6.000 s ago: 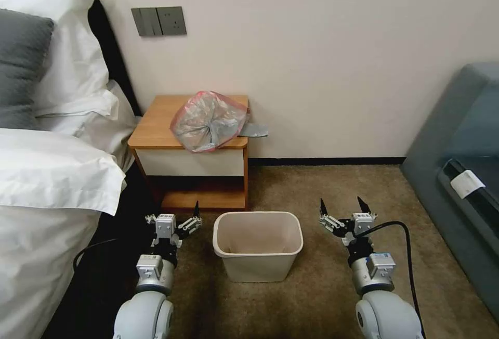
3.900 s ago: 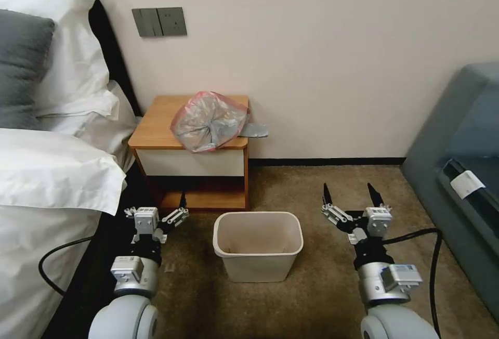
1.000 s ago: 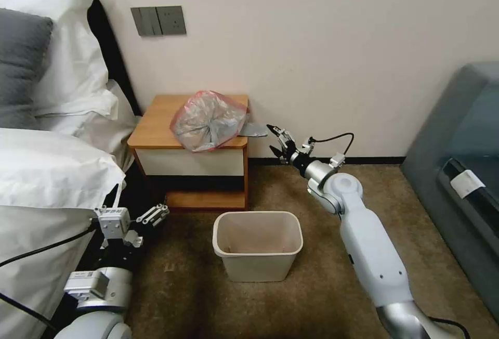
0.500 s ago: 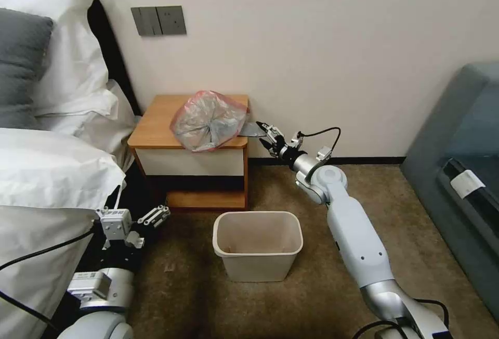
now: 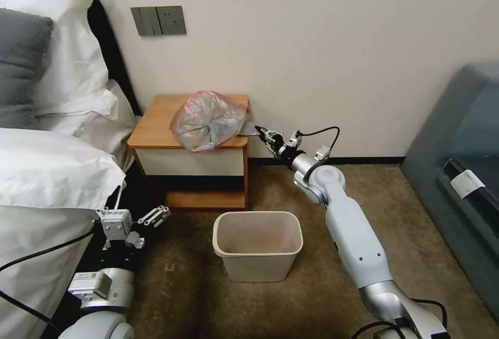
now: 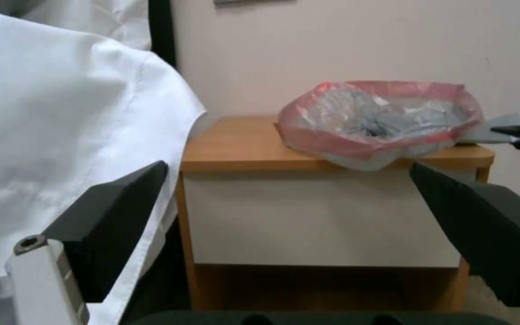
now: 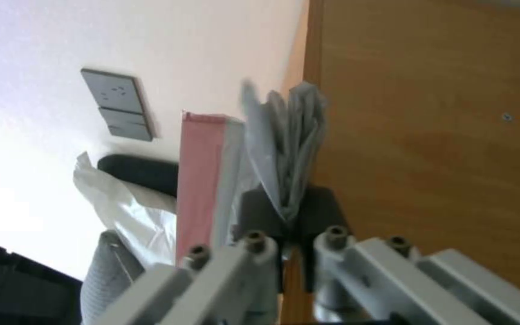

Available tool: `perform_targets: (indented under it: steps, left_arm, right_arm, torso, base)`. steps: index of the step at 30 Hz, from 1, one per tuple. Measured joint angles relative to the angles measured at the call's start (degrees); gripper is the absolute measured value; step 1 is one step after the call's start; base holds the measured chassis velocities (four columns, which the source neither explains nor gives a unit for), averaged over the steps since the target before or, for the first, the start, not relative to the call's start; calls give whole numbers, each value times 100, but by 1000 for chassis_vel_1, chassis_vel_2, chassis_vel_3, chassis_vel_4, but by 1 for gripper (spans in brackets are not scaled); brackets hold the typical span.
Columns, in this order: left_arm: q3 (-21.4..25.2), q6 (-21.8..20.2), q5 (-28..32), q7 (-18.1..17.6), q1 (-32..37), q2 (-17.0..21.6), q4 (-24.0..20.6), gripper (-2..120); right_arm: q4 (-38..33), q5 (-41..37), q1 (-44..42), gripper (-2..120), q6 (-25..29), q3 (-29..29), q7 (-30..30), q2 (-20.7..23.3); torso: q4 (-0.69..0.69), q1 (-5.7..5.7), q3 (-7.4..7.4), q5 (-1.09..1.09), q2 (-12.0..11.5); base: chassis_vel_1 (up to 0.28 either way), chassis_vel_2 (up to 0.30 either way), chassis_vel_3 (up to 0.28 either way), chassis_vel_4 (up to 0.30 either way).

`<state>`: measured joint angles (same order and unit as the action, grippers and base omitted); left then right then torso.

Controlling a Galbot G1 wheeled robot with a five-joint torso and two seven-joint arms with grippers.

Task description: Pick up the garbage bag from the table and place it over the trash can.

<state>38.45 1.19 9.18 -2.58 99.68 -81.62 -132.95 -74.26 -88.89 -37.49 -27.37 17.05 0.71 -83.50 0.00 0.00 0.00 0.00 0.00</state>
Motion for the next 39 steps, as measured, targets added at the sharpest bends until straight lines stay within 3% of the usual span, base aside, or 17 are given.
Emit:
perform_targets:
  steps: [8, 27, 39]
  left_arm:
    - [-16, 54, -40, 15, 5, -25, 12, 100]
    - [-36, 207, -73, 45, 41, -59, 13, 100]
    - [-22, 251, -71, 49, 40, -29, 39, 100]
  right_arm:
    - [-390, -85, -169, 0, 16, -27, -178, 88]
    - [-3230, -760, -2114, 0, 128, -197, -1084, 626]
    - [-3948, -644, -2981, 0, 72, -359, -1145, 968]
  torso:
    - [0, 0, 0, 0, 0]
    - [-1, -1, -1, 0, 1]
    - [0, -1, -1, 0, 1]
  base:
    - [0, 0, 0, 0]
    - [0, 0, 0, 0]
    - [0, 0, 0, 0]
